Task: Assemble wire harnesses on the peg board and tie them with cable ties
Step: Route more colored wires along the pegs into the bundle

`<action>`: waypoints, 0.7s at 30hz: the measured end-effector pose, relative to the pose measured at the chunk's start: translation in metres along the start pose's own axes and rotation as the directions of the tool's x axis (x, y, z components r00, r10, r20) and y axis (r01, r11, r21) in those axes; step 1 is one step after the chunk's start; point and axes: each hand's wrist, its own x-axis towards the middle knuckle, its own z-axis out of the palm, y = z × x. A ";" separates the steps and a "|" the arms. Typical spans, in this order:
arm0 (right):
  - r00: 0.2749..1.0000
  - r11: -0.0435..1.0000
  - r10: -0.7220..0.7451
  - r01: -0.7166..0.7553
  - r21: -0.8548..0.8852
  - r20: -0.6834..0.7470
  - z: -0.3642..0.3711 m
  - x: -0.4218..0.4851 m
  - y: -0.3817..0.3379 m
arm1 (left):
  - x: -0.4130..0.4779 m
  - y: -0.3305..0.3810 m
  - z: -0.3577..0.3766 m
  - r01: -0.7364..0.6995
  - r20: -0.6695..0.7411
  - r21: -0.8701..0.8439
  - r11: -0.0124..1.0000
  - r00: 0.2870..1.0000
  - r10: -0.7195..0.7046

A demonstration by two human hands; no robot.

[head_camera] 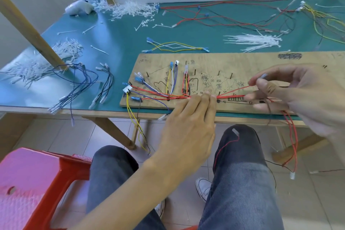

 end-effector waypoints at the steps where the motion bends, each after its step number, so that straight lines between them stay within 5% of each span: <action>1: 1.000 1.000 0.000 0.000 0.006 -0.010 0.003 0.002 -0.001 | 0.000 0.001 0.000 0.001 0.003 0.017 1.000 1.000 -0.001; 11: 0.982 0.997 -0.027 0.012 -0.080 -0.186 0.027 0.024 -0.001 | -0.001 0.015 0.002 0.064 0.040 0.022 0.998 0.997 -0.065; 21: 0.926 0.845 -0.241 0.053 -0.532 -0.291 0.039 0.052 0.010 | 0.006 0.021 0.005 0.107 0.026 -0.093 0.990 0.994 -0.105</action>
